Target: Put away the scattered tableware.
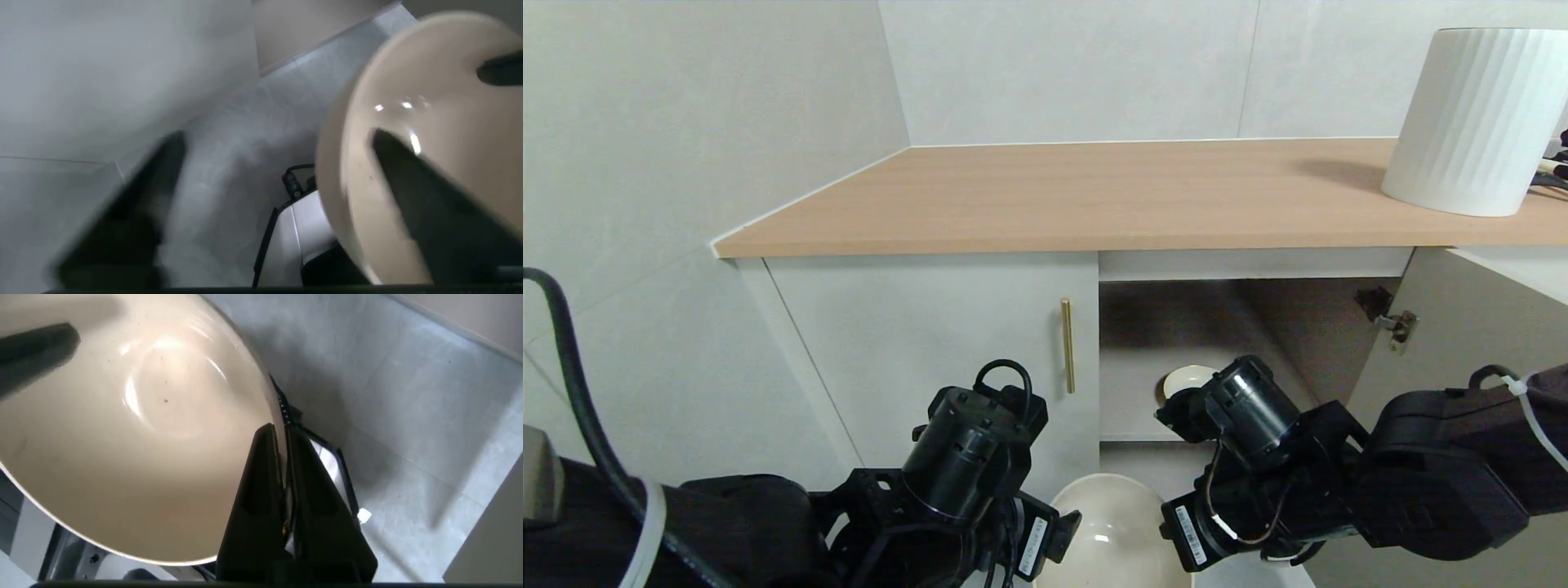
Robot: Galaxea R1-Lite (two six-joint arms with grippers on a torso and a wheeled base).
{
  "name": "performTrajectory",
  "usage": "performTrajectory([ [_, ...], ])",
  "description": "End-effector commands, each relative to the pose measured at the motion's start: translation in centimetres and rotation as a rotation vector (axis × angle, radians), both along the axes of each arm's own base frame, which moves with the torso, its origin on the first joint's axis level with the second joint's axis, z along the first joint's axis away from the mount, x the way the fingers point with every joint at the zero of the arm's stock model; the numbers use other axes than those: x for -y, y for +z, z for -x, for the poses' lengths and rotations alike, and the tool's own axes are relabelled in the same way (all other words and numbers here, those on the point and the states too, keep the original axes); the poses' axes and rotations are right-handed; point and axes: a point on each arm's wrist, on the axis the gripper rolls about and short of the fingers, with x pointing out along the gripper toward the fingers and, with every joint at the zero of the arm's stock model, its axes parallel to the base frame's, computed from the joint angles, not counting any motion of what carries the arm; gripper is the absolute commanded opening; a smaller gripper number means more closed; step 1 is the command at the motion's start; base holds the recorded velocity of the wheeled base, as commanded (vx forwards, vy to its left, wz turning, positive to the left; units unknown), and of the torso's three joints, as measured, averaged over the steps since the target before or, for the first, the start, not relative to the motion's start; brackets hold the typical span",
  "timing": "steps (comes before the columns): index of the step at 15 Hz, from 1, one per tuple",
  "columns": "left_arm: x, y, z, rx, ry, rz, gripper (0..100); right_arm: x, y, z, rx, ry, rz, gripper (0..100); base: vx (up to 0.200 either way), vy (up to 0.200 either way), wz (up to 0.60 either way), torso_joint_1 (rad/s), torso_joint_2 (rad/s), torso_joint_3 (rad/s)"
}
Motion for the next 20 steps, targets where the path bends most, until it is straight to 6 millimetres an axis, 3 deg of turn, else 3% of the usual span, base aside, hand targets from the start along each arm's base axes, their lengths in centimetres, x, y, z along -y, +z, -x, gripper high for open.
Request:
performTrajectory([
  [1,0.0,0.1,0.0,0.008,0.006,0.002,100,0.3,-0.1,-0.2,-0.005,-0.015,-0.002,0,0.000,0.000,0.00,0.000,0.00,0.000],
  [4,0.0,0.9,0.0,0.043,0.009,0.036,100,4.1,0.2,-3.4,-0.002,-0.262,-0.040,0,0.000,0.000,0.00,0.000,0.00,0.000],
  [7,-0.1,1.1,0.0,0.048,0.012,0.043,100,7.7,-2.0,-7.0,0.071,-0.525,-0.124,0,0.000,0.000,0.00,0.000,0.00,0.000],
  [11,-0.2,1.1,0.0,0.046,0.019,0.049,100,9.3,-4.7,-10.3,0.164,-0.710,-0.149,0,0.000,0.000,0.00,0.000,0.00,0.000],
  [14,-0.1,1.0,0.0,0.044,0.017,0.047,100,10.7,-4.3,-12.6,0.205,-0.806,-0.191,0,0.000,0.000,0.00,0.000,0.00,0.000],
  [20,-0.1,0.9,-0.1,0.039,0.017,0.043,100,11.4,-6.6,-16.6,0.242,-0.895,-0.157,0,0.000,0.000,0.00,0.000,0.00,0.000],
])
